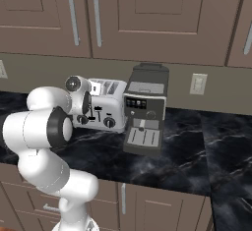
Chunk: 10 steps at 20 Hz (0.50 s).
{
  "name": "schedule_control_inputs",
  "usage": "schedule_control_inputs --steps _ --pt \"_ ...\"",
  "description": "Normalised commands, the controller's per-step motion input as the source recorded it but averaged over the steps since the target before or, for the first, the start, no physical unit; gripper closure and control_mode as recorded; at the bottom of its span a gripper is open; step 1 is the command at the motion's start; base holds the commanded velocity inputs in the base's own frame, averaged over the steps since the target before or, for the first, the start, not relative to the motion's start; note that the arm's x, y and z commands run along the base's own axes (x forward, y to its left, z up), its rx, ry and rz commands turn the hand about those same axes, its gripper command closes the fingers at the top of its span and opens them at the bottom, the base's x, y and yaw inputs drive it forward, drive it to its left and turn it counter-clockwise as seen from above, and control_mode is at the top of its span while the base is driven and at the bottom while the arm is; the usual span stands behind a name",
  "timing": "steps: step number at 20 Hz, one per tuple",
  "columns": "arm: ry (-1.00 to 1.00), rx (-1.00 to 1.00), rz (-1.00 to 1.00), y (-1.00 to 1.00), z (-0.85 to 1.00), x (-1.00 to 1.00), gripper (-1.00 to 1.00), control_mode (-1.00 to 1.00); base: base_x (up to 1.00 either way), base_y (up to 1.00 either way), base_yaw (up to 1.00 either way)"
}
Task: Start the toaster. Once the lever pops up, take the bread to the plate on the dining counter.
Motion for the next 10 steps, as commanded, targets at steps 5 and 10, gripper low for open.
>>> schedule_control_inputs --steps 5,10 --pt "0.0 0.0 0.0 0.0 0.0 0.0 -1.0 -1.0 0.0 0.0 0.0" --pt "0.0 0.0 0.0 0.0 0.0 0.0 -1.0 -1.0 0.0 0.0 0.0"
